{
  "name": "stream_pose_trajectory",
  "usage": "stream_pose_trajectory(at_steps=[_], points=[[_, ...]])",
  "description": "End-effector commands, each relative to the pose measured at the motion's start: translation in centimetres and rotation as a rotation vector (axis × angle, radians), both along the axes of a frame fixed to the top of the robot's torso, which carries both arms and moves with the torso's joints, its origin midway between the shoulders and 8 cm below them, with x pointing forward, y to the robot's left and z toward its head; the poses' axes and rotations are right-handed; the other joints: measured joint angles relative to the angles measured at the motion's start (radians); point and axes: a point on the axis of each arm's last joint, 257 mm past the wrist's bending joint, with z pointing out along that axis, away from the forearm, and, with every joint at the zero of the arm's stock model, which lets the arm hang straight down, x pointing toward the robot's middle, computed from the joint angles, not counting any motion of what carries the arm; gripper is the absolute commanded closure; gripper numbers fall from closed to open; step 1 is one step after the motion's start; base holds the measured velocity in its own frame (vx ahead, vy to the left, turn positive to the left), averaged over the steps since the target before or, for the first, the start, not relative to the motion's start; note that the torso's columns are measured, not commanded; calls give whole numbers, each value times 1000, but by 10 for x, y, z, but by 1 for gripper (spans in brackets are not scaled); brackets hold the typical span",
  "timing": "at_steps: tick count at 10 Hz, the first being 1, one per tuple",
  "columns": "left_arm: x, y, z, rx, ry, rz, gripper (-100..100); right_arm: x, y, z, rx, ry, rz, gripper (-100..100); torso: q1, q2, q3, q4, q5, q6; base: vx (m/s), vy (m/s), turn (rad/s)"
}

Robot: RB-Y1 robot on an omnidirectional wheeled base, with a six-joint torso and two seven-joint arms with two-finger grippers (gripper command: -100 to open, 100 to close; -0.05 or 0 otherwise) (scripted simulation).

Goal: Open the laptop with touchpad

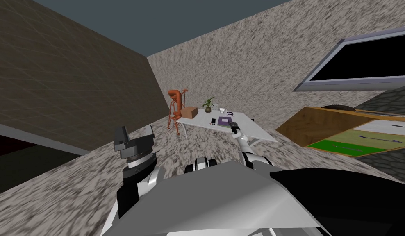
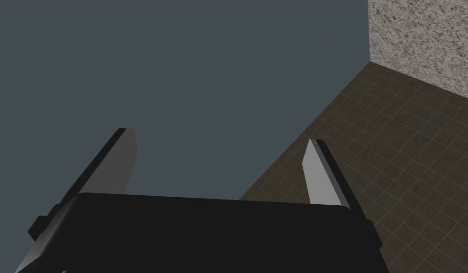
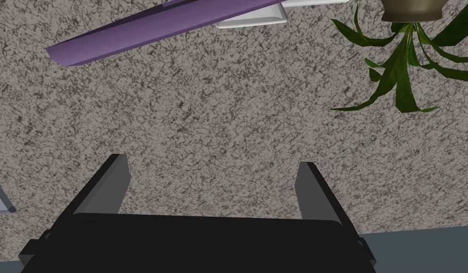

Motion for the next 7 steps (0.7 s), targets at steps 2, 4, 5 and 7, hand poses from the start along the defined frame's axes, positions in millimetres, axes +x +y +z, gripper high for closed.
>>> stream_pose_trajectory(at_steps=[2,4,5,7], points=[[0,0,0,0,0,0,0,14,-9,23,-6,1,-28,-100,0,-3,-2,-1,0,0,-70,-6,68],[0,0,0,0,0,0,0,20,-14,36,-9,0,-44,-100,-1,-1,-1,-1,0,0,-83,-8,68],[0,0,0,0,0,0,0,19,-11,32,-8,-1,-38,-100,0,-1,-1,0,0,0,-33,-3,14],[0,0,0,0,0,0,0,19,-12,33,-8,0,-40,0,0,-4,-3,-1,0,0,-4,0,-2]])
